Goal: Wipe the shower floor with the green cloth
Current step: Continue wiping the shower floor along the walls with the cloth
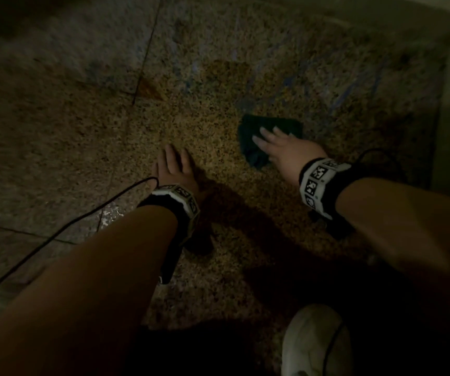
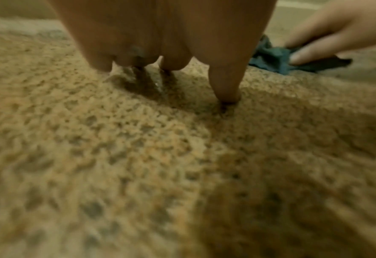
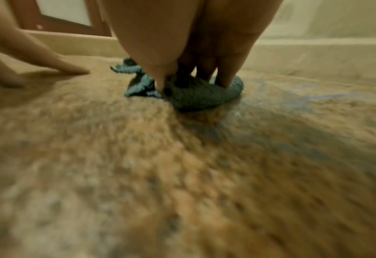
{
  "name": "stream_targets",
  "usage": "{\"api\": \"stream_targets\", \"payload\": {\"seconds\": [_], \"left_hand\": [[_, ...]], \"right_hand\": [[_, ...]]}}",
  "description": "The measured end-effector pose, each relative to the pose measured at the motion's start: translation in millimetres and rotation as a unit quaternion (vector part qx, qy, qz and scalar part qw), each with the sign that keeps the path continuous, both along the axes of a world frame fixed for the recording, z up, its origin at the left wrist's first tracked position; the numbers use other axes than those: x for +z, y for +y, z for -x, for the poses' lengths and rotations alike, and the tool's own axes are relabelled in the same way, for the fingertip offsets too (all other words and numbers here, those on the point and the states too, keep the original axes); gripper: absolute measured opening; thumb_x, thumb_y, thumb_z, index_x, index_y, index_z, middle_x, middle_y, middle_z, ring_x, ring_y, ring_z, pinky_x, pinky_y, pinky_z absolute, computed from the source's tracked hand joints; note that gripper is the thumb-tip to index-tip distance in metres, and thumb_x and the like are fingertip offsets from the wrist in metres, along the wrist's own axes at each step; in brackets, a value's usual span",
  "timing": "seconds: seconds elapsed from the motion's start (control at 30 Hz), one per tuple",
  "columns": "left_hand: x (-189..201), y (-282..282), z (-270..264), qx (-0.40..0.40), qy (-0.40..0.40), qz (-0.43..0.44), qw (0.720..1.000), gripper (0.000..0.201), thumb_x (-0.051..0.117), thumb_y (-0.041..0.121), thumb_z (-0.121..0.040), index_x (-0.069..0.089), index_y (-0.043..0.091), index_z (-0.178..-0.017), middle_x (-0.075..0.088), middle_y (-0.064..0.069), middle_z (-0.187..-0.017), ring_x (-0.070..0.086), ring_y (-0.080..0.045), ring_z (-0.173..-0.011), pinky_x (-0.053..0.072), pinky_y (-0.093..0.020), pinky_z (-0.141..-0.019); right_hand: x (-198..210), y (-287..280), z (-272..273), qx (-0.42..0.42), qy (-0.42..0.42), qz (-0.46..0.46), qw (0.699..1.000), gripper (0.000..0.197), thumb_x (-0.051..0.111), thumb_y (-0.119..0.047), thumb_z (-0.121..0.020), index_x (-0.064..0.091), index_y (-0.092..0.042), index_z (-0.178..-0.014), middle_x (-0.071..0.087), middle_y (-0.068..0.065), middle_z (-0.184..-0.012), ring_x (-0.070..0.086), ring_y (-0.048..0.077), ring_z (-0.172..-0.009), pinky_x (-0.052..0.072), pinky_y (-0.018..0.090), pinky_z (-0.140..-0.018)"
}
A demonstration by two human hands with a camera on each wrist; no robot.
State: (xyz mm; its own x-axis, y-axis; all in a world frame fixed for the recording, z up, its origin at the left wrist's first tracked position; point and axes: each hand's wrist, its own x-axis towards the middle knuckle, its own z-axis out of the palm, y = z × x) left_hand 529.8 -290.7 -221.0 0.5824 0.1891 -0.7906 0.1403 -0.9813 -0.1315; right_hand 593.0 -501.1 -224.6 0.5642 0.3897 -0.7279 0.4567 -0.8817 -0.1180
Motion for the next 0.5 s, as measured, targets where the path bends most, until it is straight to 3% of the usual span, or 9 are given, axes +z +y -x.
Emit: {"api": "stream_targets", "payload": {"seconds": [0.17,0.4,0.5], "left_hand": [[-1.2,3.1,-12.7,-0.11,-0.004,0.026,0.994,0.097,0.047,0.06,-0.089,-0.024,0.028,-0.146,-0.035,-0.003,-0.15,-0.025,-0.03,-0.141,-0.006,-0.046,-0.117],[13.2,-13.4,-40.7,-0.148,0.003,0.037,0.988,0.093,0.049,0.058,-0.089,-0.018,0.029,-0.148,-0.031,-0.002,-0.153,-0.022,-0.031,-0.142,-0.004,-0.045,-0.116],[10.0,-22.6,-44.5,-0.154,0.014,0.05,0.987,0.09,0.051,0.05,-0.092,-0.015,0.029,-0.149,-0.031,0.0,-0.153,-0.019,-0.03,-0.143,0.005,-0.048,-0.116]], "right_hand": [[1.0,1.5,3.5,-0.005,0.008,0.005,1.0,0.065,0.029,-0.003,-0.103,-0.009,-0.024,-0.151,-0.015,0.0,-0.158,-0.007,0.023,-0.146,0.008,0.037,-0.117],[7.9,-36.9,65.4,0.055,0.047,0.012,0.997,0.069,0.029,-0.002,-0.1,-0.014,-0.024,-0.15,-0.02,-0.002,-0.157,-0.011,0.021,-0.146,0.005,0.033,-0.118],[8.4,-44.5,64.9,0.063,0.044,-0.002,0.997,0.072,0.031,-0.001,-0.099,-0.013,-0.027,-0.15,-0.02,-0.005,-0.157,-0.013,0.017,-0.145,0.007,0.03,-0.118]]}}
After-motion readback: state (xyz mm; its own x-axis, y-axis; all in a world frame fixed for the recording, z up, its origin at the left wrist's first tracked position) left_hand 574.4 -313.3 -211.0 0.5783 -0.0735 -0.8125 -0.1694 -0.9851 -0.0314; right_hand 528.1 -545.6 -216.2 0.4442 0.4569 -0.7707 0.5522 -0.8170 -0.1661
